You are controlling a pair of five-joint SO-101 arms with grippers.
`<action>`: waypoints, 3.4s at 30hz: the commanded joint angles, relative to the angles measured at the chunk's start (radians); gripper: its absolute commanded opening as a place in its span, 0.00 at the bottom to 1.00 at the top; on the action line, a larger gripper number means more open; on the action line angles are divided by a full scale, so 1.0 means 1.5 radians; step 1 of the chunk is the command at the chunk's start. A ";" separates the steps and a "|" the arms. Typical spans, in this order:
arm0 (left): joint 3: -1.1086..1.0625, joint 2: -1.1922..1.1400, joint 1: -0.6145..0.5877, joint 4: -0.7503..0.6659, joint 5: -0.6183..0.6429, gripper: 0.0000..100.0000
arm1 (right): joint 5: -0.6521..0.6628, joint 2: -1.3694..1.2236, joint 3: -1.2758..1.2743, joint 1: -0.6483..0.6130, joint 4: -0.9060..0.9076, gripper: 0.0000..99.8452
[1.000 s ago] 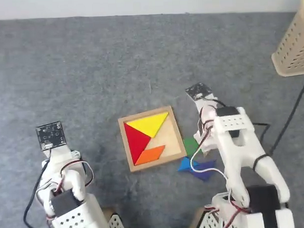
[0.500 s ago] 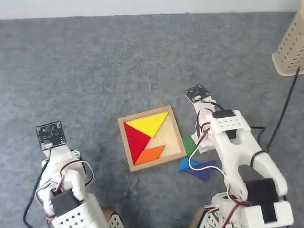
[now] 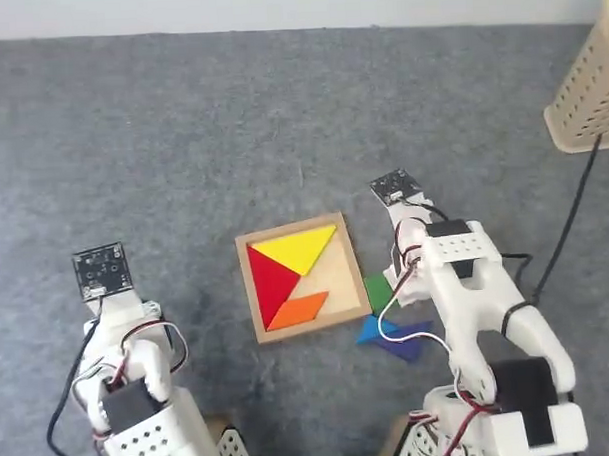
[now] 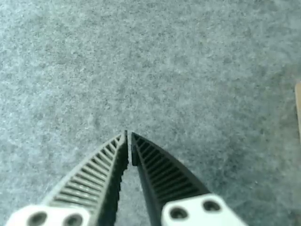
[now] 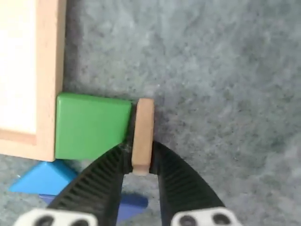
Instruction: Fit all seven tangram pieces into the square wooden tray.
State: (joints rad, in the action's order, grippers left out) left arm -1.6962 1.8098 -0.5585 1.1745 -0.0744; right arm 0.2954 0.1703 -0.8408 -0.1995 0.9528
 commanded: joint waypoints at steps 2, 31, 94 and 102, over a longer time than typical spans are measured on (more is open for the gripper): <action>0.007 0.005 0.002 0.004 0.009 0.01 | -0.004 0.008 0.119 0.003 0.085 0.01; 0.007 0.005 0.002 0.004 0.009 0.01 | 0.333 -0.055 0.204 -0.376 0.031 0.01; 0.007 0.005 0.002 0.004 0.009 0.01 | 0.172 -0.173 0.239 -0.312 -0.048 0.01; 0.007 0.005 0.002 0.004 0.009 0.01 | 0.130 -0.171 0.240 -0.355 -0.060 0.01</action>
State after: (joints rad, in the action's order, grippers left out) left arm -1.6962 1.8098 -0.5585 1.1745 -0.0744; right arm 0.5132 -0.1028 -0.5094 -0.7058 0.8807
